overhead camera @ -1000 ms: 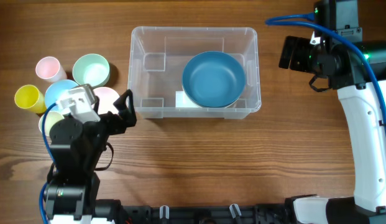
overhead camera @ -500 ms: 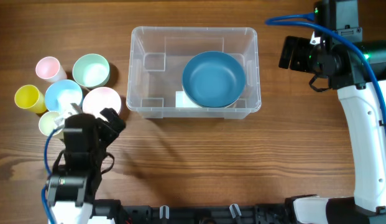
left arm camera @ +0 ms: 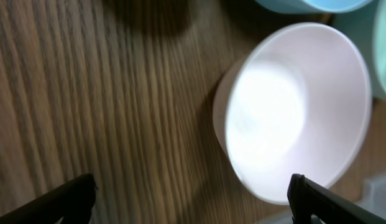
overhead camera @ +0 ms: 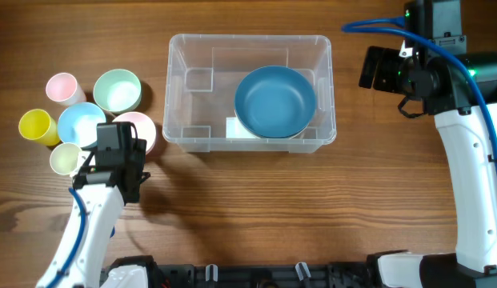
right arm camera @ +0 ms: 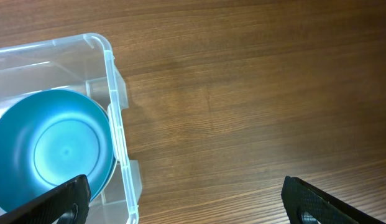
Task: Pack container
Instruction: 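Reach the left gripper to the pink bowl and grasp its rim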
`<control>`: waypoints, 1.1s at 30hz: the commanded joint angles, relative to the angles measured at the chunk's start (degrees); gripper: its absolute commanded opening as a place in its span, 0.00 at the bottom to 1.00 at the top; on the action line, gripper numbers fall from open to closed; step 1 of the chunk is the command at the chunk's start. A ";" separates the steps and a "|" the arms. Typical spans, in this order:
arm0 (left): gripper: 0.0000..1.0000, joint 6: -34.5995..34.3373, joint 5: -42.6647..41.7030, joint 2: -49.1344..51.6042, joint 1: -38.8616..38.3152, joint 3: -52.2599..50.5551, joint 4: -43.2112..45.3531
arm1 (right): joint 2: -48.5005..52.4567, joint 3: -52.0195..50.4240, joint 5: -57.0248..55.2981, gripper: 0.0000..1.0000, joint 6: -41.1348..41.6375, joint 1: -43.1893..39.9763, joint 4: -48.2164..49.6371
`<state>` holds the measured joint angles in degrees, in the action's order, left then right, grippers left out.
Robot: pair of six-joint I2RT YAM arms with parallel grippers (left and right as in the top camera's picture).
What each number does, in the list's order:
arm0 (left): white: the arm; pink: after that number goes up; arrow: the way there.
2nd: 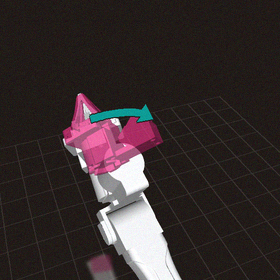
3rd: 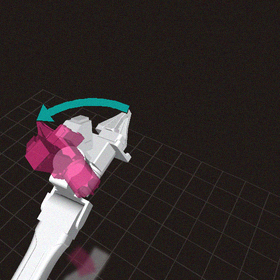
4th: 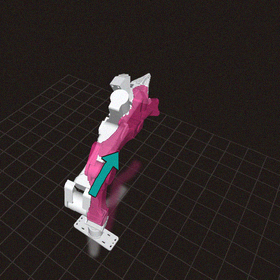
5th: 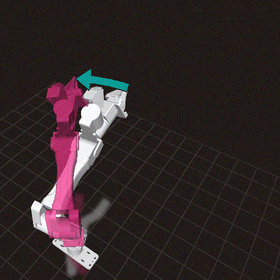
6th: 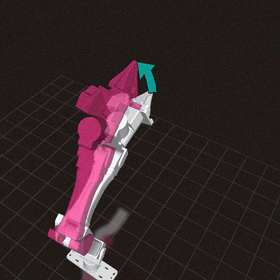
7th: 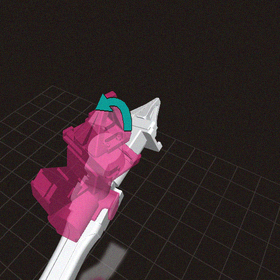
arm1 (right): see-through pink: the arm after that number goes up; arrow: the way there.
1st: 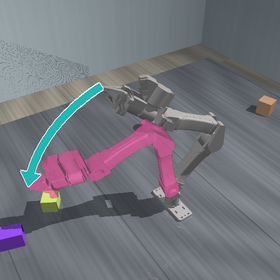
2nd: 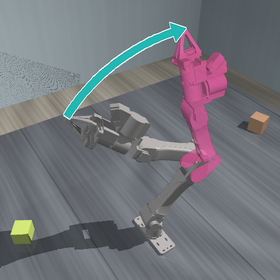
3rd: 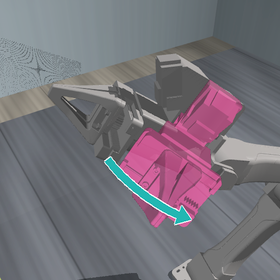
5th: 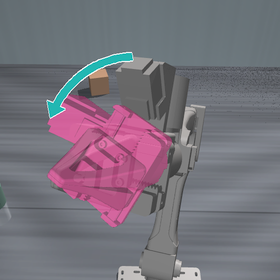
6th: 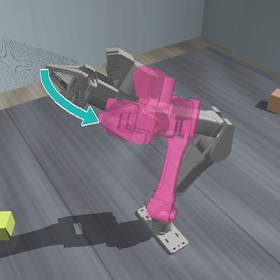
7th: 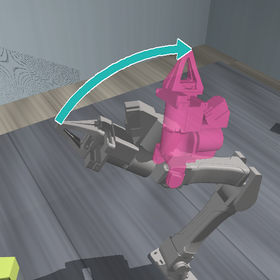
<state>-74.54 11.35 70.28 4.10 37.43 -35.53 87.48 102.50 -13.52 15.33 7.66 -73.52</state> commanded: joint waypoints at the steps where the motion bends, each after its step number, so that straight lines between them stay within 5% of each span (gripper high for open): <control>1: 0.99 -2.84 0.96 3.98 1.86 0.39 2.56 | -0.33 0.24 0.46 1.00 -0.17 -0.02 -0.02; 13: 0.80 -2.82 3.78 12.26 2.05 0.39 10.91 | -0.33 0.24 0.46 1.00 -0.17 -0.02 -0.02; 22: 0.20 -2.40 4.17 12.24 2.10 0.42 10.84 | -0.33 0.24 0.46 1.00 -0.17 -0.02 -0.02; 25: 0.07 -2.40 4.20 12.24 2.10 0.39 10.71 | -0.33 0.24 0.46 1.00 -0.15 -0.02 -0.02; 33: 0.04 -2.38 4.13 12.17 2.19 0.42 9.42 | -0.33 0.24 0.46 1.00 -0.15 -0.02 -0.02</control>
<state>-76.86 14.76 82.08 5.80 37.43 -25.08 87.48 102.50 -13.52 15.33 7.66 -73.54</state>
